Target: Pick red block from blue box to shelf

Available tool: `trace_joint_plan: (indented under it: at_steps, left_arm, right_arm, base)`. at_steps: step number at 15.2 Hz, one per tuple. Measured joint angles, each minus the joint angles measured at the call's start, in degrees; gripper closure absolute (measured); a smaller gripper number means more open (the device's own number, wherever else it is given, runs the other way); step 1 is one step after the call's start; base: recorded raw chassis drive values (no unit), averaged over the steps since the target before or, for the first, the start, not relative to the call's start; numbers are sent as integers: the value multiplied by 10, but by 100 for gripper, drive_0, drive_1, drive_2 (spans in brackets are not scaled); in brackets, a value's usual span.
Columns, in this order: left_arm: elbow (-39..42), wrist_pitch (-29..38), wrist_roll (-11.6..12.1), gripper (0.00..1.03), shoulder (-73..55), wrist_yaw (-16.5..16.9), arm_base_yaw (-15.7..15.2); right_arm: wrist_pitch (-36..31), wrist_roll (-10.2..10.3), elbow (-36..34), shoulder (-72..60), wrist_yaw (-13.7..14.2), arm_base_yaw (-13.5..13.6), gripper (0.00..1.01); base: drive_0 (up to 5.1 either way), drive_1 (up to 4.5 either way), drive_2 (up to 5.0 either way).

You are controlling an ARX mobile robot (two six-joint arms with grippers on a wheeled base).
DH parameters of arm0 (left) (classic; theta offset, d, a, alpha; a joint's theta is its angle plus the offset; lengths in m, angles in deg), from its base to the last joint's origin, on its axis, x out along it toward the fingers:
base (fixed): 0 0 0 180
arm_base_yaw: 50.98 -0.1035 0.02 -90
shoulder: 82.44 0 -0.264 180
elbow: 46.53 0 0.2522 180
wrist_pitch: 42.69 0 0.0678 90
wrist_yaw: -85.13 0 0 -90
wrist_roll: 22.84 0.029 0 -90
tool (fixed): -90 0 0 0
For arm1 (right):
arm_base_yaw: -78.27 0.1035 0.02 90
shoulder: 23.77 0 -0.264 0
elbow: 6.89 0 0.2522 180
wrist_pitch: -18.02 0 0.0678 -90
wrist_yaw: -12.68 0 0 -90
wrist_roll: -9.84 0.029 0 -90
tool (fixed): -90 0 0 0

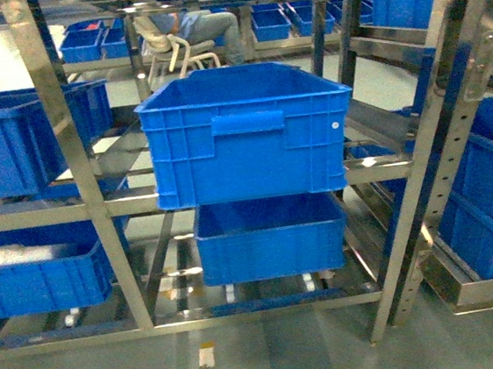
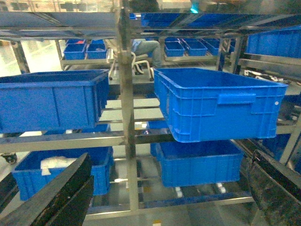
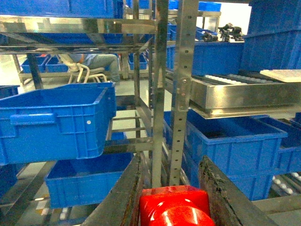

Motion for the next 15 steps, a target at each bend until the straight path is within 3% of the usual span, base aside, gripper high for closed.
trace_joint_plan:
  at_steps: [15]
  left_arm:
    - [0,0,0,5,0,0,1]
  right_arm:
    - [0,0,0,1,1,0,72]
  base:
    - [-168,-168,-168]
